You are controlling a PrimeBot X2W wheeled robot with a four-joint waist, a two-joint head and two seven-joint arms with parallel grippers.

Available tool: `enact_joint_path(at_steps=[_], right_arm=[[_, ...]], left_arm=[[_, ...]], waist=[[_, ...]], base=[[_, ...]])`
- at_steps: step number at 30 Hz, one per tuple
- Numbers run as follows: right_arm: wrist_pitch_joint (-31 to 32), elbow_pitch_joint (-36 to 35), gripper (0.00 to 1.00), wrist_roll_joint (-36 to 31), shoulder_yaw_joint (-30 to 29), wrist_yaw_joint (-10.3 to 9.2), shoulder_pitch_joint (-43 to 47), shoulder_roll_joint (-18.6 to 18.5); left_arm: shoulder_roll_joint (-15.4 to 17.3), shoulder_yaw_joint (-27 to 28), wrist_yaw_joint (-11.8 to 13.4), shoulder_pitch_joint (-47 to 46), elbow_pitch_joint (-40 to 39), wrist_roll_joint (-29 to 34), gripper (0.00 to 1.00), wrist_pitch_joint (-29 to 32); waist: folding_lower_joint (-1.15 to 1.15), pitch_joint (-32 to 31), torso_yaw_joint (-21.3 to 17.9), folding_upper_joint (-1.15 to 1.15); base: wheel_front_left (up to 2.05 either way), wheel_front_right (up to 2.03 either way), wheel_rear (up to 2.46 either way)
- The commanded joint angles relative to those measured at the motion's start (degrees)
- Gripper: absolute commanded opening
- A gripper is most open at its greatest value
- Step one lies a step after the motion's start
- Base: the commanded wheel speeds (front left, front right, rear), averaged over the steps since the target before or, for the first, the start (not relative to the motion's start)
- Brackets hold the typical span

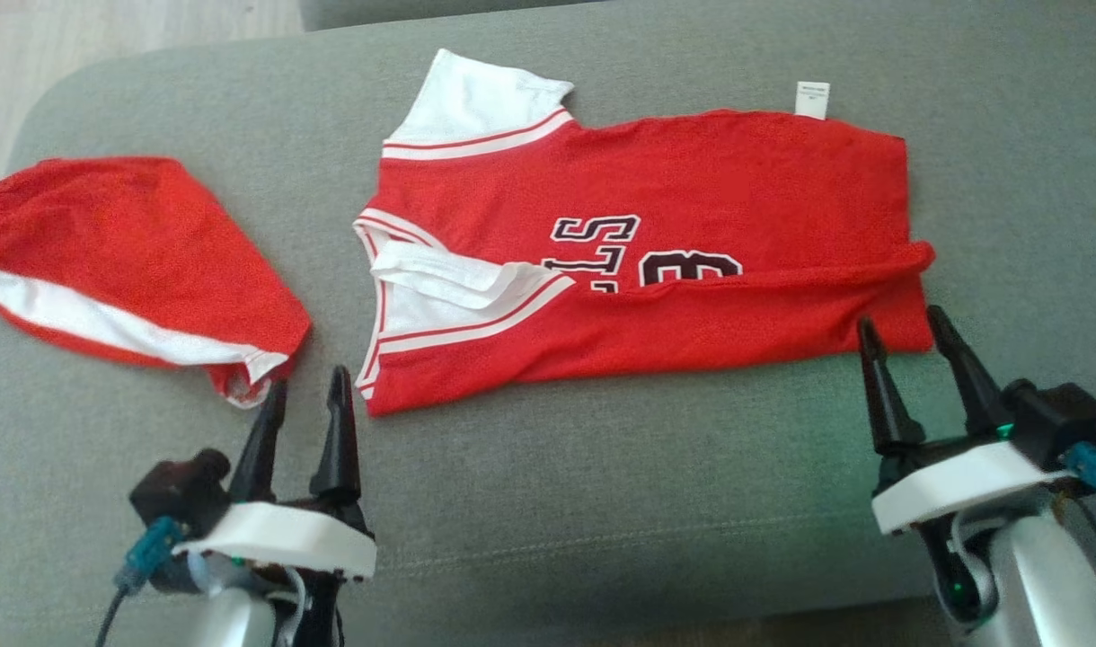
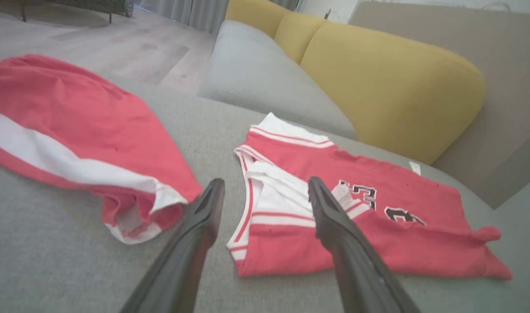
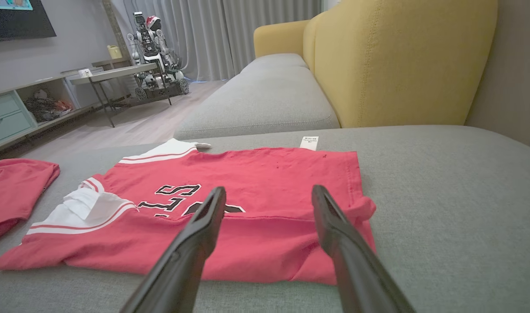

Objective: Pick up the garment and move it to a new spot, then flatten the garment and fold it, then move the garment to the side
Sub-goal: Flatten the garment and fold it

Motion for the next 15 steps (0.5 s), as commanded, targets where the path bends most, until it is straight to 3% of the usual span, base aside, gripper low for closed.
enact_joint_path(at_steps=[1,4,6,15], right_arm=[[-0.53,-2.63,1.00,-0.80,0.68,-0.01,-1.36,0.07],[-0.53,-3.68,1.00,-2.10,0.90,-0.01,-0.61,1.35],[-0.53,-4.15,1.00,-2.35,1.10,-0.01,-0.60,1.73],[-0.53,-5.50,1.00,-2.43,1.34,-0.01,-1.34,2.14]], left_arm=[[-0.14,1.70,-0.30,-1.66,-0.77,0.53,1.00,-0.29],[-0.20,0.99,-0.38,-2.35,2.78,-0.75,1.00,-0.29],[-0.21,0.75,-0.42,-3.12,4.86,-6.07,1.00,-0.29],[-0.23,-1.19,2.56,-9.12,16.33,-6.28,1.00,-0.29]], waist=[[0.00,0.10,-0.43,0.00],[0.00,0.39,-1.44,0.00],[0.00,0.80,-2.27,0.00],[0.00,3.57,-6.10,0.00]], base=[[0.00,0.00,0.00],[0.00,0.00,0.00],[0.00,0.00,0.00],[0.00,0.00,0.00]])
